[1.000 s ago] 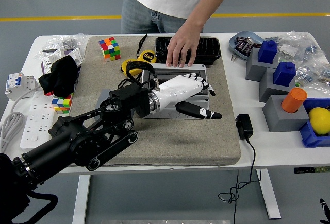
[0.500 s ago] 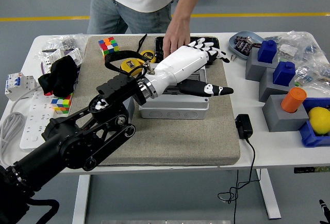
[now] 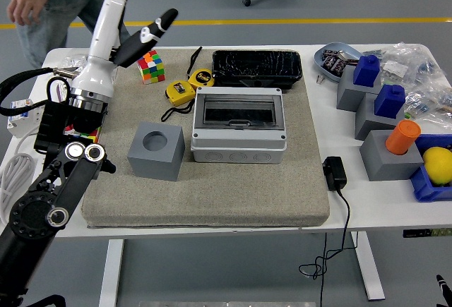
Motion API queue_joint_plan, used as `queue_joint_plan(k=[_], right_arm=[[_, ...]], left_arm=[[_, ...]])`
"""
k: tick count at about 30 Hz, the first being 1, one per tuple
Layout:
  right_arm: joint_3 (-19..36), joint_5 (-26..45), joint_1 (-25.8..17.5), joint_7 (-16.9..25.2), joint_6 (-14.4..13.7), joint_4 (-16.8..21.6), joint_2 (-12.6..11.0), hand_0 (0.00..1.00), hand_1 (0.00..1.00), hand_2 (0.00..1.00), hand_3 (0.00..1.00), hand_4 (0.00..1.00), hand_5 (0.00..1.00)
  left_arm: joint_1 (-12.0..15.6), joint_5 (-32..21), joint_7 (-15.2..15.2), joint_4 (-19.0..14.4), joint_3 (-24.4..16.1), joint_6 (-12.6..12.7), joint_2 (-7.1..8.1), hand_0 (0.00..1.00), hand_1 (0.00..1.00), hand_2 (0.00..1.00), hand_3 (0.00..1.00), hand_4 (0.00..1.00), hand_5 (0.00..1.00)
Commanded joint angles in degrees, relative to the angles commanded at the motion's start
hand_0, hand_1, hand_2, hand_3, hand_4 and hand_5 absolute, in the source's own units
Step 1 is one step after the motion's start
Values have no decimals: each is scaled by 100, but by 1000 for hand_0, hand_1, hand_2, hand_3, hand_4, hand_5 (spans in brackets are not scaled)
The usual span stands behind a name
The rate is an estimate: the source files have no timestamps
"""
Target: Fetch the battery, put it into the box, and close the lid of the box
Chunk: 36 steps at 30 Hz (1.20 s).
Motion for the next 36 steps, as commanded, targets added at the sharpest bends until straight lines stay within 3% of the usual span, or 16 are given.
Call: queue_joint_plan(k=[7,8,14,16,18,20,21,26,27,36], right_arm=[[322,-200,-16,8,-33,0,40,834,774,765,809,998,998],[341,-213,-18,7,-33,0,44,833,774,765,808,998,998],[574,-388,-22,1,-23,0,70,833,774,765,808,998,998],[684,-483,-11,-1,-23,0,79,833,774,766,809,998,998],[737,-524,-3,5,-25,0,86,833,774,766,809,998,998],[752,-532,-1,28,-22,0,95,833,774,766,809,998,998],[752,-531,-14,40,-14,0,100,832,774,765,809,998,998],[748,-569,-53,33,21,0,93,832,774,765,809,998,998],[756,-576,-60,33,24,0,91,833,774,766,809,998,998],[893,-709,-120,66,65,0,109,832,774,767,811,998,998]], left_arm=[[498,-1676,449,62,-579,-939,132,920,988,991,956,998,913],[546,-1937,483,71,-634,-1044,147,930,996,998,961,998,956],[814,-3384,809,77,-967,-1593,314,930,996,998,961,998,956],[900,-3669,910,41,-1087,-1746,343,914,976,944,913,998,998],[959,-3606,964,21,-1160,-1789,360,914,976,944,913,998,998],[1071,-3212,1124,-12,-1362,-1856,376,914,976,944,913,998,998],[1103,-2930,1286,-31,-1505,-1843,367,842,871,867,880,998,998],[1099,-1813,1725,14,-1805,-2035,378,842,871,867,880,998,998],[1106,-1680,1744,21,-1828,-2054,387,829,859,839,832,998,998],[1201,-1140,1573,-52,-1969,-1825,338,814,844,814,798,998,998]])
